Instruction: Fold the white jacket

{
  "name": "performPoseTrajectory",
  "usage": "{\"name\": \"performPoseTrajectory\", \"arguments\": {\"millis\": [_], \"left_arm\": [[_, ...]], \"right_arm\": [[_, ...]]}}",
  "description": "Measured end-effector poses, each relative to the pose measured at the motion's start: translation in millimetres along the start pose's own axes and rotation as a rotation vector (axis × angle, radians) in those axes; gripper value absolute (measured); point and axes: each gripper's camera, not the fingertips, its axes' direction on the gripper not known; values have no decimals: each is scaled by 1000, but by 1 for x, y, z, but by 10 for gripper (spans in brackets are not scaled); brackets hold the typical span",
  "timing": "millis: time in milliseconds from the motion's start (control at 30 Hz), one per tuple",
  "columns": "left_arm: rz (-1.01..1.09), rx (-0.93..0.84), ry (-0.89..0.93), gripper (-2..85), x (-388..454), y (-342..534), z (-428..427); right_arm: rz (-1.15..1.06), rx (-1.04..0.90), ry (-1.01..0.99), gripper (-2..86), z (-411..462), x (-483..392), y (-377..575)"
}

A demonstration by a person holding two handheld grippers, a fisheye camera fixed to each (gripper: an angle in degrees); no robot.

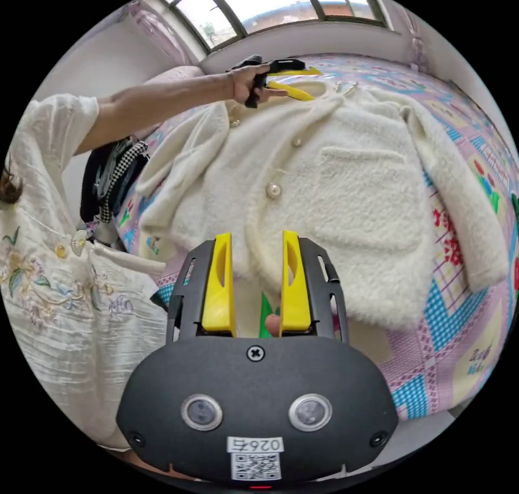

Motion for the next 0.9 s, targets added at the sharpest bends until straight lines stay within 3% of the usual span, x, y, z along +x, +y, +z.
{"name": "performPoseTrajectory", "arguments": {"millis": [200, 400, 533, 667, 767, 900], "left_arm": [[103, 5, -112, 227, 14, 32, 5], [312, -49, -402, 274, 78, 35, 73], [437, -227, -825, 155, 105, 33, 128], [256, -20, -746, 77, 81, 35, 68], [32, 56, -718, 67, 32, 42, 20], [-28, 150, -626, 68, 12, 64, -14]], "right_arm": [[161, 124, -70, 90, -31, 29, 36], [201, 172, -31, 78, -29, 44, 29], [189, 133, -39, 66, -5, 46, 23], [204, 142, -9, 62, -3, 50, 38], [227, 147, 1, 52, -7, 61, 54], [239, 173, 8, 49, -16, 65, 66]]}}
